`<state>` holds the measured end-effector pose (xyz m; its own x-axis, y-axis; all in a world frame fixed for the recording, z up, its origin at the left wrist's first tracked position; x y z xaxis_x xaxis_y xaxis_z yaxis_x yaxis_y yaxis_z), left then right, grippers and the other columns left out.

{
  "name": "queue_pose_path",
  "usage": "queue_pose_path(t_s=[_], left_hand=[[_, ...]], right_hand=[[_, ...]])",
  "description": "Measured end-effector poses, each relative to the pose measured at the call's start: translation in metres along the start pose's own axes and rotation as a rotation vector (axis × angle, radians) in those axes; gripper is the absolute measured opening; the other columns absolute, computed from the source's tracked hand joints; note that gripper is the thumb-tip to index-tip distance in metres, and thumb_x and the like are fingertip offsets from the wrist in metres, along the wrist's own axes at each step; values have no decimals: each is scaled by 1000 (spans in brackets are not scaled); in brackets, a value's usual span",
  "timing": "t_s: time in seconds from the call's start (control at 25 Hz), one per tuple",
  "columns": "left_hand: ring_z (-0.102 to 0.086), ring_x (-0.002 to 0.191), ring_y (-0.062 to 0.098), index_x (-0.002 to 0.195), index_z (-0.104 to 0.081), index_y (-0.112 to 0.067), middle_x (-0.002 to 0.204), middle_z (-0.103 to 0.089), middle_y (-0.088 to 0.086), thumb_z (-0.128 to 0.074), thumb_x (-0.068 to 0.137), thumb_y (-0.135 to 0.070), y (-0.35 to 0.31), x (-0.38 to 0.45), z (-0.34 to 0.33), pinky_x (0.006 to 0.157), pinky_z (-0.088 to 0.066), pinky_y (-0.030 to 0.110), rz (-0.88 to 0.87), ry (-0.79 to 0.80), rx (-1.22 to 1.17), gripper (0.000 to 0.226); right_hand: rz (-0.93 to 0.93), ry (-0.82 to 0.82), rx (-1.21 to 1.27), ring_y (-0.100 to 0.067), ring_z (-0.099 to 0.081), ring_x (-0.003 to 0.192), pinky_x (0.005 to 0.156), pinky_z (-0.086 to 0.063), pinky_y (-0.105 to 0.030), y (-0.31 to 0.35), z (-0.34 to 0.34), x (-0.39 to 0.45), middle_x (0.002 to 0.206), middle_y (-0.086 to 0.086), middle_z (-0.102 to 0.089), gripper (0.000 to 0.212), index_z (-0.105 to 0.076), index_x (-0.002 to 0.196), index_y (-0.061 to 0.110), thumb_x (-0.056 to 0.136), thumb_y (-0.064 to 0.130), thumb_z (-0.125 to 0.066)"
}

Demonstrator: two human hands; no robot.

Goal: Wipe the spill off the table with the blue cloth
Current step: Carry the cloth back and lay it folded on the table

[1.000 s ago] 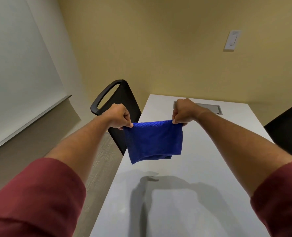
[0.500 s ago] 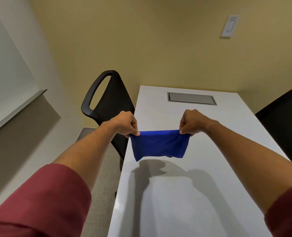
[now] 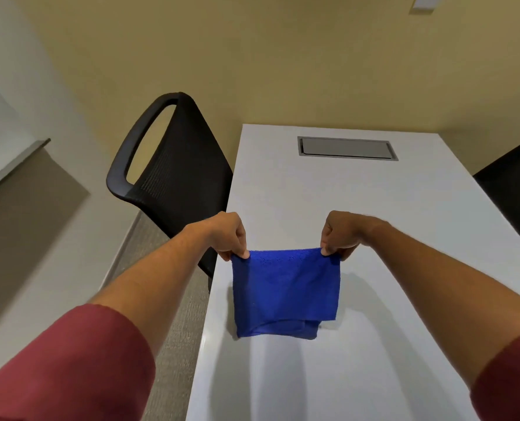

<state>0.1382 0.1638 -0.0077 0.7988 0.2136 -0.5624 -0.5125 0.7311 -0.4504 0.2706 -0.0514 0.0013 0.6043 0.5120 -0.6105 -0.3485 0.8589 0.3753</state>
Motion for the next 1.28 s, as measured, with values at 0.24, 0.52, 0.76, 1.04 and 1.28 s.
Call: queue_pose_path(t_s=[0.24, 0.52, 0.76, 1.04, 1.28], left_hand=[[-66, 87, 21, 102, -71, -12, 102, -71, 6, -66, 91, -17, 19, 60, -39, 77, -55, 34, 53, -418, 37, 13], [-64, 96, 20, 108, -70, -16, 113, -64, 2, -72, 87, -18, 29, 63, -89, 84, -55, 36, -52, -316, 132, 21], [-64, 80, 11, 92, -75, -21, 90, -69, -5, -80, 78, -29, 41, 44, -129, 75, -57, 31, -66, -134, 202, 17], [-62, 86, 16, 98, -76, -20, 95, -69, -2, -72, 84, -30, 44, 34, -147, 75, -54, 30, -128, -98, 360, 18], [-62, 79, 16, 85, -70, -16, 87, -66, 1, -62, 86, -19, 46, 23, -145, 71, -56, 32, -116, -148, 321, 9]], right_hand=[[50, -397, 57, -30, -66, 100, 81, -54, -35, -31, -45, 79, 113, -11, -69, 25, -69, 111, 11, 90, 6, -58], [143, -311, 28, -28, -66, 102, 91, -54, -40, -47, -90, 71, 111, -7, -72, 20, -73, 107, 14, 92, 14, -60], [260, -62, -188, -22, -66, 92, 84, -55, -38, -46, -136, 50, 98, -2, -75, 12, -77, 96, 14, 88, 20, -70], [324, -114, -384, -25, -64, 90, 80, -55, -37, -41, -150, 42, 99, -7, -71, 20, -74, 100, 11, 94, 14, -56], [339, -165, -328, -21, -60, 79, 72, -52, -35, -40, -147, 27, 90, -6, -71, 24, -72, 91, 12, 96, 14, -49]])
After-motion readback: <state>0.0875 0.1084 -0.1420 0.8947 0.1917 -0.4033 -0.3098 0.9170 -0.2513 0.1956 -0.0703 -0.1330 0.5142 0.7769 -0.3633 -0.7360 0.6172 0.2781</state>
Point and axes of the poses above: each hand's wrist, its own x-axis towards the middle knuckle, its own z-axis out of the back of the hand, y = z × x, the point moved 6 cm from there along x, towards the middle knuckle
